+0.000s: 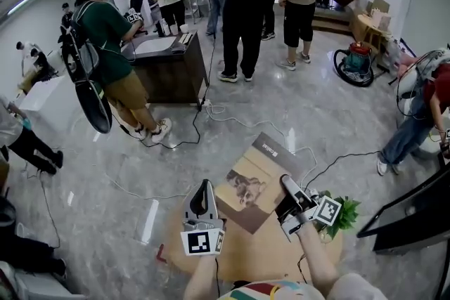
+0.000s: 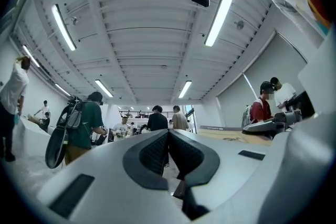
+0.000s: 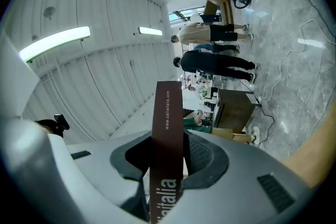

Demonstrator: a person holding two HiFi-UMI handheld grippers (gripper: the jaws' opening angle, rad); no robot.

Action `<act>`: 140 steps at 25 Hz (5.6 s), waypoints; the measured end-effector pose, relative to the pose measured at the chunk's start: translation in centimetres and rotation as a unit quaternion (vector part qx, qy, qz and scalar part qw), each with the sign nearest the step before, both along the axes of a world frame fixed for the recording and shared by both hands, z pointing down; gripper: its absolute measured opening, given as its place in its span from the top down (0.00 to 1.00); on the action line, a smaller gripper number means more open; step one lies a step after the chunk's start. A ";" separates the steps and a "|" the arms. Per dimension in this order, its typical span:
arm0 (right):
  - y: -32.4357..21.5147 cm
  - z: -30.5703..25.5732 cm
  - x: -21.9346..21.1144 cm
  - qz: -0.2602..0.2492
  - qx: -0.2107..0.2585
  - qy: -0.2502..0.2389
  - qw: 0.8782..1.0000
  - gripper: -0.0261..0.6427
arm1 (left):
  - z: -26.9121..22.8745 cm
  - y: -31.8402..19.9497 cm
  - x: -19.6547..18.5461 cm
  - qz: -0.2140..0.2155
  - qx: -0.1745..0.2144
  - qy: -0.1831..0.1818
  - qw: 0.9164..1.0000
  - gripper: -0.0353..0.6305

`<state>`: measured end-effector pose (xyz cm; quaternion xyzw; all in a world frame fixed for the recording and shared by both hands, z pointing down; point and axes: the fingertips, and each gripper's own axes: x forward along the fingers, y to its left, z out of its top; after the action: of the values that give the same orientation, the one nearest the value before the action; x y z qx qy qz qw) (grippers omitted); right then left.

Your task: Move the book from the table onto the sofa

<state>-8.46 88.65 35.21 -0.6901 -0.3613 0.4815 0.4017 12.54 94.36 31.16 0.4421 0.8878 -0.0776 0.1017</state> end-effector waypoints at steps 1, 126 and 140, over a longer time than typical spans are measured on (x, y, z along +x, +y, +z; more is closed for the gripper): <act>-0.7 -0.5 -0.3 0.010 -0.005 -0.002 1.000 0.73 | -0.4 -0.4 -0.3 0.008 -0.003 0.000 1.000 0.94; -154.5 15.1 14.6 0.962 0.020 0.205 0.178 0.73 | 8.4 -155.6 -26.1 0.966 -0.032 0.149 0.208 0.94; -157.1 22.3 14.3 0.938 0.077 0.293 0.168 0.73 | 8.0 -159.3 -25.9 0.970 -0.066 0.147 0.181 0.94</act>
<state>5.86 -68.44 57.48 0.3952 -0.6277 0.6318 -0.2249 -13.38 -64.95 39.20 -0.7996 0.5992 -0.0389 -0.0082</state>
